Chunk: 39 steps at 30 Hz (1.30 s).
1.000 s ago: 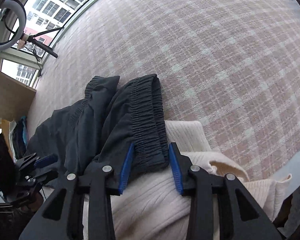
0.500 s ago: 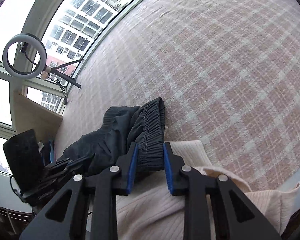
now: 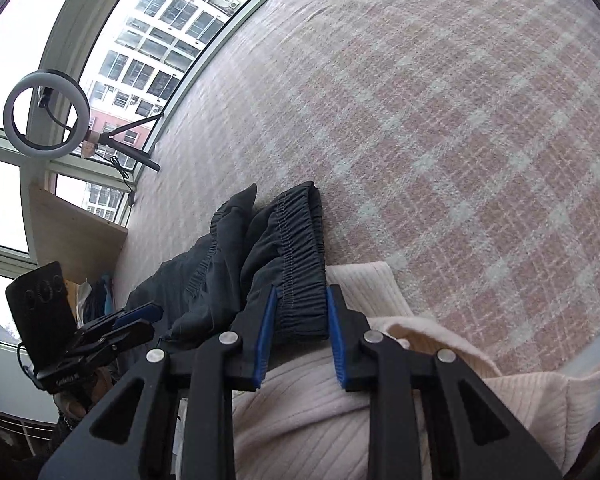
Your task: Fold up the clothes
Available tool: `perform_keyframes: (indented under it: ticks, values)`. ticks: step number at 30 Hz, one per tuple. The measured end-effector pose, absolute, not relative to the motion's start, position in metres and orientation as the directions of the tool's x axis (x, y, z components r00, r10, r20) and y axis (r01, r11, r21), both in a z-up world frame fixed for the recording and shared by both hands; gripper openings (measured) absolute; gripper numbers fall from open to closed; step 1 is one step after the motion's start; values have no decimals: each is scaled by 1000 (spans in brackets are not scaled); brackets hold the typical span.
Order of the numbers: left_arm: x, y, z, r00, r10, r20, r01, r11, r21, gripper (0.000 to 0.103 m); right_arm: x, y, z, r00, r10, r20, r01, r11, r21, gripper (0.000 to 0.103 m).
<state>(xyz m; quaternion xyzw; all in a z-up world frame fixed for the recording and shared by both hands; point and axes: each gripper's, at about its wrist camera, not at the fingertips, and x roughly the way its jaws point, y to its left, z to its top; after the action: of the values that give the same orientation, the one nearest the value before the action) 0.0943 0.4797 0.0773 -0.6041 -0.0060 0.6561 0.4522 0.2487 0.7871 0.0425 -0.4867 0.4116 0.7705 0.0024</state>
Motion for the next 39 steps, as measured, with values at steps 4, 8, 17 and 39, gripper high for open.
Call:
perform_keyframes:
  ticks: [4,8,17,39]
  values:
    - [81,493,54,150,592,-792,-498,-647,-577,42,247,788,42,-525,-402,-750,-404,-658,636,25]
    - [77,508,45,168,592,-788,-483,-647,-589,13,248,788,43,-528,-397,-750,-404,-660,634,25]
    - [127,556,132,239,669,-704,-727,-357,-586,17,250,793,38,-545,-408,-732,-415,-628,659,25]
    - [133,375,69,5,444,-896,-796,-541,-272,36,144,623,66,-256,-49,-965,41,-998,40,43]
